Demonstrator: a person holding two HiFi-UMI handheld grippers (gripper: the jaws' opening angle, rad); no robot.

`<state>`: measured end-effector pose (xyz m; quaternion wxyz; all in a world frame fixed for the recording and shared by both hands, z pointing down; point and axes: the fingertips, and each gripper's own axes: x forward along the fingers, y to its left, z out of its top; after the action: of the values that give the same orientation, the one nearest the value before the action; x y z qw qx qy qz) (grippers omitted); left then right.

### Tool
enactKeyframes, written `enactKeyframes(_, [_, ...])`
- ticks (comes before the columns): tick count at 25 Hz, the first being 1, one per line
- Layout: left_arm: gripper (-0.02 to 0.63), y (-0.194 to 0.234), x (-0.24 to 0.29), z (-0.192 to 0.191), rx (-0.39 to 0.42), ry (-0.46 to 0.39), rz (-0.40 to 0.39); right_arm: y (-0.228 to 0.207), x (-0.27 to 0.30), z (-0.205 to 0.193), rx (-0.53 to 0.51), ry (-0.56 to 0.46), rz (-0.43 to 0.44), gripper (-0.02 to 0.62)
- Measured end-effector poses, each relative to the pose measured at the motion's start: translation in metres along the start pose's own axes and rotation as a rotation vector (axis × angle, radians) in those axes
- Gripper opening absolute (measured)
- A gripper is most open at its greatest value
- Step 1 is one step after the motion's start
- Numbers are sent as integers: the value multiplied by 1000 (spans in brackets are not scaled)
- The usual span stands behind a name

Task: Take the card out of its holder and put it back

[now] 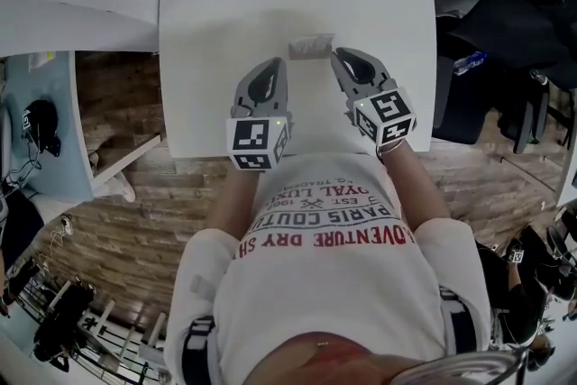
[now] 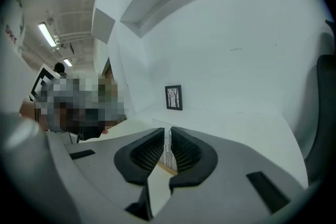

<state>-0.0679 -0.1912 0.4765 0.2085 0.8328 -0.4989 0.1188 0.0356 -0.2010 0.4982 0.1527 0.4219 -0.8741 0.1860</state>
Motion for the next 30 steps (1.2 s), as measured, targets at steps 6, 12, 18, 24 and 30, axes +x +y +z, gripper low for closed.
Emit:
enactKeyframes(6, [25, -3, 8, -11, -15, 30, 29, -10, 19, -1, -121, 50, 143, 195])
enactKeyframes(12, [25, -7, 14, -19, -20, 58, 53, -14, 33, -9, -269, 80, 321, 219])
enactKeyframes(18, [25, -5, 21, -19, -16, 73, 76, -6, 47, -22, -376, 165, 537, 218])
enactKeyframes(24, [25, -3, 27, -21, -19, 88, 82, -1, 55, -30, -386, 182, 683, 207])
enactKeyframes(30, [25, 5, 27, -19, -22, 90, 96, 0, 60, -42, -387, 200, 746, 57])
